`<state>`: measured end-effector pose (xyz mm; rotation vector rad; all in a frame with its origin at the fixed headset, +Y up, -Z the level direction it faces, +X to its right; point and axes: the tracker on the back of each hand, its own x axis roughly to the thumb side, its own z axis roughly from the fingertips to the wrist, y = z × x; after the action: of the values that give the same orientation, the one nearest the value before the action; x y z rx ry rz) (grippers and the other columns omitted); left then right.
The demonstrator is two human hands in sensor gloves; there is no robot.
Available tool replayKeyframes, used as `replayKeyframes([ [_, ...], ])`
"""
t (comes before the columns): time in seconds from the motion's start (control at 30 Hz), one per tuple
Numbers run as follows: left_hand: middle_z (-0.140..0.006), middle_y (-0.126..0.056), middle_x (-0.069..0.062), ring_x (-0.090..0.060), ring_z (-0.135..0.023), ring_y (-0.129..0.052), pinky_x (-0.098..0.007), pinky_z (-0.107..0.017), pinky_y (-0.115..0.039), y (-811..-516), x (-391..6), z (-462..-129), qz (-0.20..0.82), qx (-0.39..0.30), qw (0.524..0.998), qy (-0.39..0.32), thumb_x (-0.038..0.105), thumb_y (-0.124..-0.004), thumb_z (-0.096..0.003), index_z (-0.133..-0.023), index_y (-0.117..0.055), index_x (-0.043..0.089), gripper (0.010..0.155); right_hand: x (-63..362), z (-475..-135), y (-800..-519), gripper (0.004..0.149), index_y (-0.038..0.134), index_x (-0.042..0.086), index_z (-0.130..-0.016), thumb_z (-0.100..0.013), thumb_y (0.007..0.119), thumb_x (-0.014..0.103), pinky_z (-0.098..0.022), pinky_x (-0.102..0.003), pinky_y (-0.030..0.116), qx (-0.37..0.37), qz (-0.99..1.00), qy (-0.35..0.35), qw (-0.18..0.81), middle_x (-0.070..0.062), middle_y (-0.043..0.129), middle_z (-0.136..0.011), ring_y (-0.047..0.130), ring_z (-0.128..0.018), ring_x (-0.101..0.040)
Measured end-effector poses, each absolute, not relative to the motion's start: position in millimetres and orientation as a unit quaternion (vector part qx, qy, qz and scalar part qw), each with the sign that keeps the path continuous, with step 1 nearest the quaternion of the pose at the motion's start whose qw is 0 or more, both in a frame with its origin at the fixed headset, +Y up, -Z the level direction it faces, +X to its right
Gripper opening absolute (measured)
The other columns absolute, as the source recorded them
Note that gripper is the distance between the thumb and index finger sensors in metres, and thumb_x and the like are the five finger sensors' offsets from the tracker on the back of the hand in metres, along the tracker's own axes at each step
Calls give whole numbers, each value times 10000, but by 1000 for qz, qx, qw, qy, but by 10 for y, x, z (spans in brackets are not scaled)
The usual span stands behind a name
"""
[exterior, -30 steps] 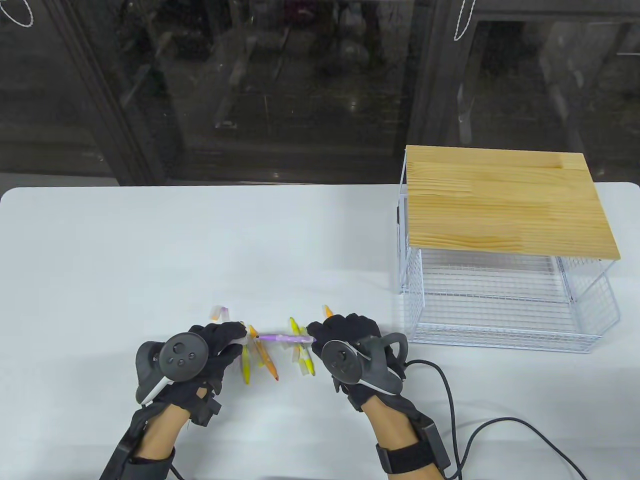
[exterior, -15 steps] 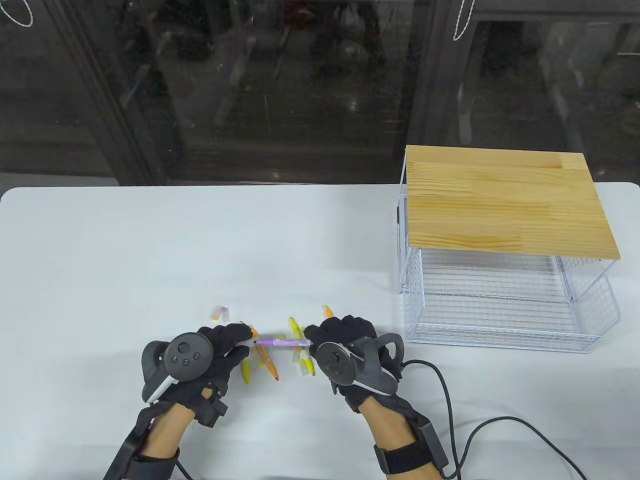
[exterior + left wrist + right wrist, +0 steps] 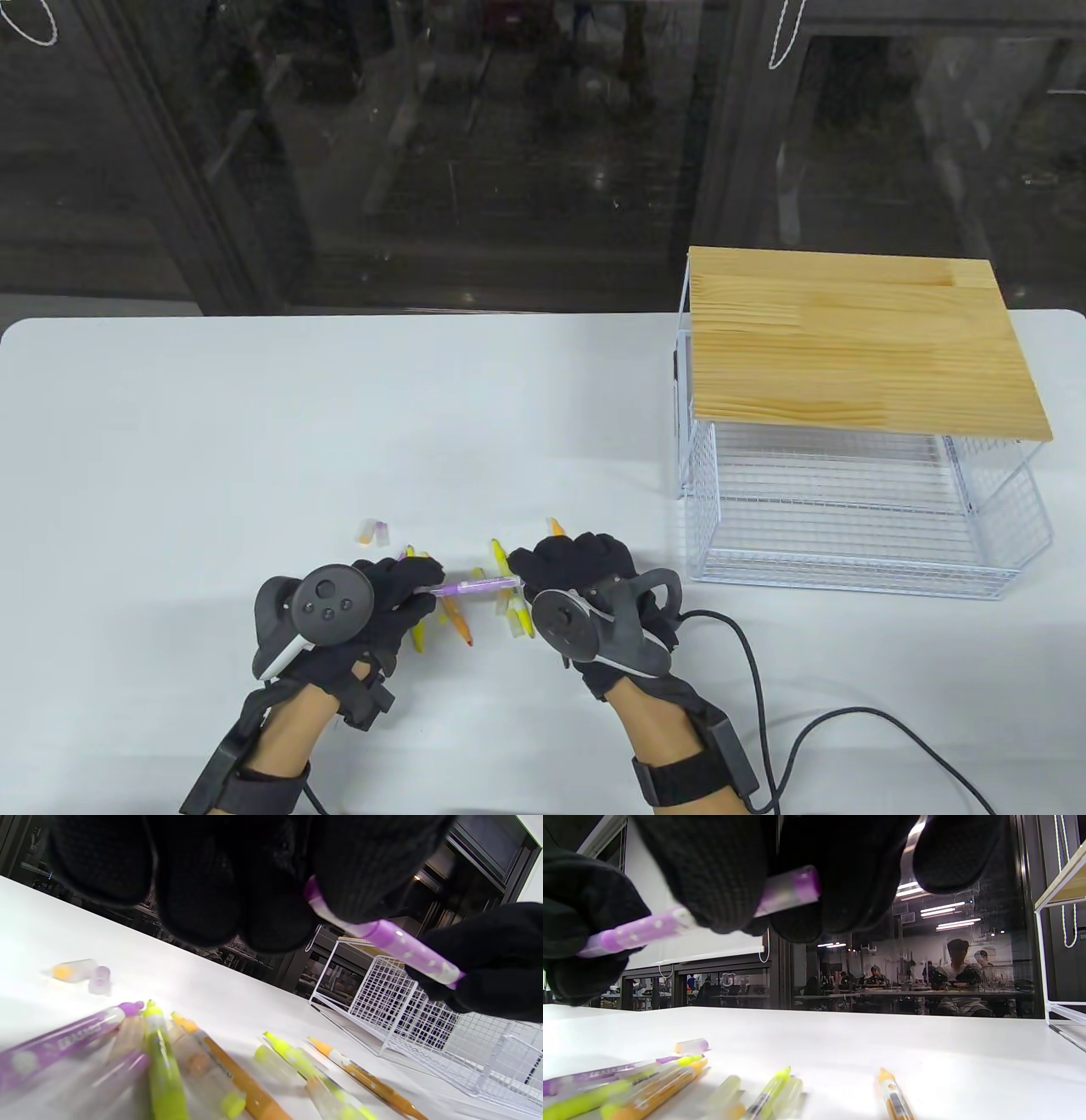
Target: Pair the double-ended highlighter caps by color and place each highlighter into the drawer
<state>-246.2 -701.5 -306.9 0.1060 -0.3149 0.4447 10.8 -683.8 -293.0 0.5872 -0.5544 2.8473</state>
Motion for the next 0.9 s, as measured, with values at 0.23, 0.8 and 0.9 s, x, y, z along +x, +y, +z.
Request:
replayKeyframes([
  [0.23,-636,-1037,28,-274,-552,-1003,-563,-461,-835,-7010,-2514,-3070,231,62,960,-144,414,-853,-372,-828,-866,389,457,59,-2888,-6807,442,890,390,-830,-389,898,368,-592,-539,735,205,953,-206,85,47,928,-831,942,-606,-226],
  [0.8,-637,-1030,-13,-296,-561,-994,-574,-471,-829,-7073,-2421,-3071,188,64,964,-176,378,-844,-377,-833,-870,316,461,-33,-2888,-6863,436,914,319,-821,-386,903,337,-579,-538,754,217,961,-162,65,8,952,-795,965,-554,-261],
  [0.9,-637,-1029,-21,-301,-561,-992,-576,-472,-829,-7078,-2413,-3068,181,64,965,-179,374,-843,-379,-834,-868,307,461,-55,-2883,-6867,433,915,313,-821,-388,904,328,-581,-544,752,217,961,-160,63,2,954,-791,966,-555,-269],
])
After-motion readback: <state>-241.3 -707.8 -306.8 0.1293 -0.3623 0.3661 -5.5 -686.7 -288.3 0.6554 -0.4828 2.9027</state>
